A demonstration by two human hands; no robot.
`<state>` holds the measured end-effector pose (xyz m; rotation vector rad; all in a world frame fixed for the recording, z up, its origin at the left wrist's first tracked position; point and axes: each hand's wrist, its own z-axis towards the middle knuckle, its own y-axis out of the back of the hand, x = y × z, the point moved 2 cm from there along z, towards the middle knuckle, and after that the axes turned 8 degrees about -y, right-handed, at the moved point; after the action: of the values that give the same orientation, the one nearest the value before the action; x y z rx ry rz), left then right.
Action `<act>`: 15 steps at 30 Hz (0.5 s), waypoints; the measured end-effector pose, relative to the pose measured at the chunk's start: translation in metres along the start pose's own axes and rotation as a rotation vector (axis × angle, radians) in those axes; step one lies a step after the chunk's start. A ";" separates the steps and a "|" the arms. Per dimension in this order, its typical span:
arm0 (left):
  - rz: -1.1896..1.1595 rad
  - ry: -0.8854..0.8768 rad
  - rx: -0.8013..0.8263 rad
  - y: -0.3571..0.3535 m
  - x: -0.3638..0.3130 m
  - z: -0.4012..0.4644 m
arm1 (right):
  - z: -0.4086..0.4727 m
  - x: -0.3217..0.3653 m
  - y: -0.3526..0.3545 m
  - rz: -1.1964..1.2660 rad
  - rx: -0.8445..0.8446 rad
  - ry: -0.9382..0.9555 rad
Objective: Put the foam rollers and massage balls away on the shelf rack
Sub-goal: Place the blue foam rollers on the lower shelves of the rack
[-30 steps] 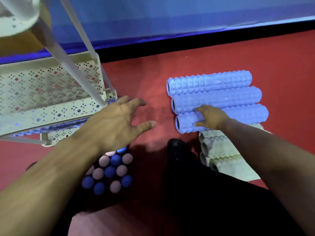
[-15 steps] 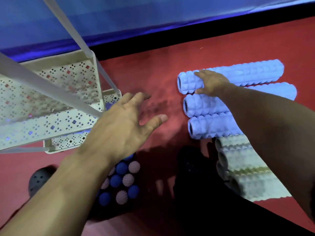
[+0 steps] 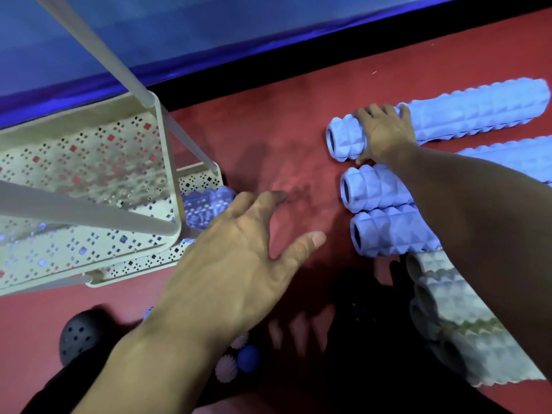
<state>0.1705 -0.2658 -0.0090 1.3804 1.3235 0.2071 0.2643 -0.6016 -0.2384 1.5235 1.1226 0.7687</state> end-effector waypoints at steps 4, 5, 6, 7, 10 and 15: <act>0.001 0.000 0.018 0.003 -0.001 -0.004 | -0.015 -0.007 0.006 0.077 -0.173 0.079; 0.011 0.001 0.030 0.004 -0.002 -0.005 | -0.021 -0.008 0.013 0.118 -0.213 0.076; 0.018 0.002 0.041 0.004 -0.004 -0.006 | -0.026 -0.007 0.022 0.162 -0.242 0.073; 0.022 0.003 0.054 0.006 -0.007 -0.008 | -0.033 -0.007 0.034 0.207 -0.262 0.073; 0.016 -0.017 0.048 0.014 -0.018 -0.015 | -0.056 -0.006 0.079 0.358 -0.354 0.100; -0.016 -0.092 -0.034 0.022 -0.040 -0.032 | -0.119 0.007 0.161 0.496 -0.389 0.072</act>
<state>0.1448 -0.2711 0.0400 1.3346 1.2486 0.1526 0.2014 -0.5540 -0.0542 1.4545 0.5921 1.3041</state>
